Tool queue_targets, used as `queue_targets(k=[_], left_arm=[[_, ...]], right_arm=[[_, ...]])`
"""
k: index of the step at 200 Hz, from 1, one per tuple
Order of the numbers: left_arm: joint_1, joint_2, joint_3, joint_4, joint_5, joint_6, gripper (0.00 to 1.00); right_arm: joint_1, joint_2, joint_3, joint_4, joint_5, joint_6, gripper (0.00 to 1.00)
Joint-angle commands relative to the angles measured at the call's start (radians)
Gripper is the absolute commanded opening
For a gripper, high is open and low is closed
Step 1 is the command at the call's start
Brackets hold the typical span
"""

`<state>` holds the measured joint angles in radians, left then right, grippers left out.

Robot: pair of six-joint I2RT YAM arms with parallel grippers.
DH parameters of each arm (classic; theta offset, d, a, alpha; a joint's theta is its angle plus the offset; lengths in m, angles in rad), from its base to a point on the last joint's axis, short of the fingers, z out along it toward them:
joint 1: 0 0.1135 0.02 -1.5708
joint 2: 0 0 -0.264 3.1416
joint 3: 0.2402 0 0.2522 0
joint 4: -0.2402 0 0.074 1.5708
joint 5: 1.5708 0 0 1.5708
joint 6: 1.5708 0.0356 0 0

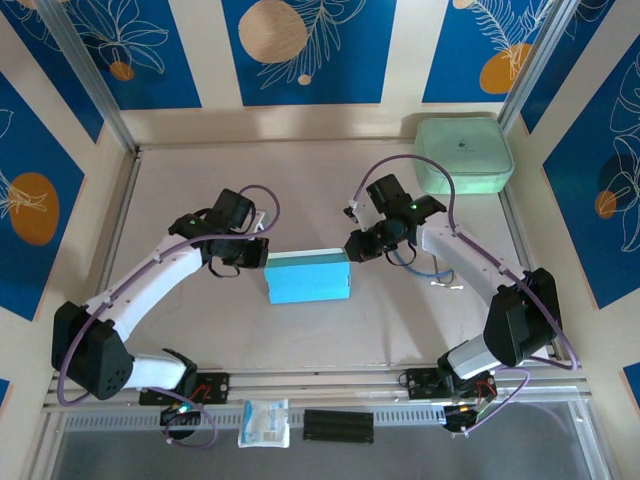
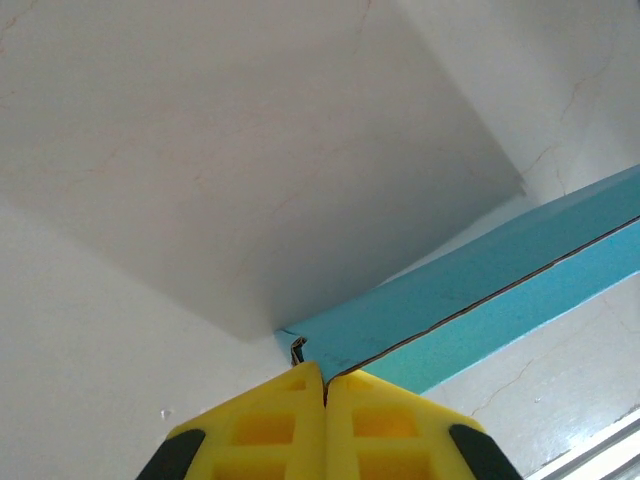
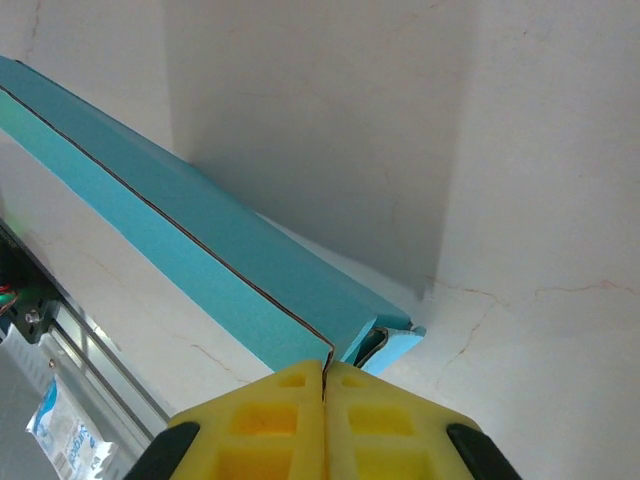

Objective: Fold the paper box

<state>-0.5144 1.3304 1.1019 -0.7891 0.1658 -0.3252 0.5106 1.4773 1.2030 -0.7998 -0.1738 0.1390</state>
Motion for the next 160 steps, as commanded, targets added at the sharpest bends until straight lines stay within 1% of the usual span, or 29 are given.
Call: queue_targets(k=[1, 52, 109, 142, 160], left_arm=[[-0.004, -0.015, 0.017, 0.056, 0.068, -0.011, 0.03], [-0.004, -0.033, 0.000, 0.066, 0.063, -0.013, 0.02], [-0.009, -0.063, -0.039, 0.092, 0.072, -0.034, 0.01], [-0.009, -0.062, -0.028, 0.076, 0.013, -0.055, 0.00], [-0.008, -0.060, -0.025, 0.075, 0.001, -0.066, 0.00]], right_arm=[[0.025, -0.021, 0.003, 0.021, -0.023, 0.007, 0.07], [0.039, -0.009, -0.006, 0.017, 0.019, -0.003, 0.06], [0.088, -0.024, -0.045, 0.026, 0.061, 0.004, 0.06], [0.118, -0.036, -0.056, 0.036, 0.118, 0.003, 0.05], [0.134, -0.048, -0.059, 0.038, 0.155, -0.002, 0.05]])
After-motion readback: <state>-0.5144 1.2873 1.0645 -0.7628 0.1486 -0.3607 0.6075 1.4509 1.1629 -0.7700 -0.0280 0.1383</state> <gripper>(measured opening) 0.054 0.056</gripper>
